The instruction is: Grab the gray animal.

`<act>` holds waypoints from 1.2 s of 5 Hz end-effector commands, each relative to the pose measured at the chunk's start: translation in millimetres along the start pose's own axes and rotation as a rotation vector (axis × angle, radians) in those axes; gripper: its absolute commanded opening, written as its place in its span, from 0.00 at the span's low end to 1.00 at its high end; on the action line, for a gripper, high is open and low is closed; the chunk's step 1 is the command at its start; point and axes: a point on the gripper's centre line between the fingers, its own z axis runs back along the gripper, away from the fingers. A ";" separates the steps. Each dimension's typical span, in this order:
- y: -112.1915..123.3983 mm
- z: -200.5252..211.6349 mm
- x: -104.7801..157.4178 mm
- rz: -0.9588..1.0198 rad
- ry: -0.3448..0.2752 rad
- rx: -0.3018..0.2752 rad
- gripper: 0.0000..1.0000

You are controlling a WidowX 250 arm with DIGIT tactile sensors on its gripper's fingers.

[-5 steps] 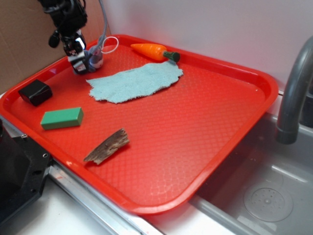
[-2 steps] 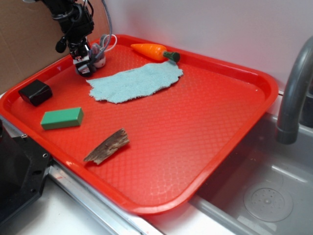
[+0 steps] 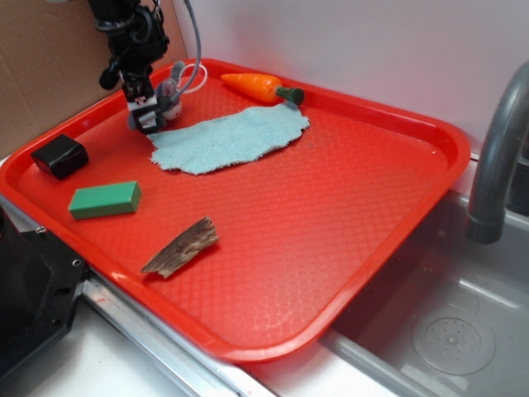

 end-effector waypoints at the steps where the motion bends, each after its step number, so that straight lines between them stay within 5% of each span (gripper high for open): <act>1: -26.5 91.9 14.7 0.371 -0.004 -0.038 0.00; 3: -75.3 159.5 16.9 0.453 0.007 -0.147 0.00; 5: -118.8 184.0 20.6 0.543 0.013 -0.132 0.00; 6: -112.2 179.2 16.7 0.567 0.033 -0.155 0.00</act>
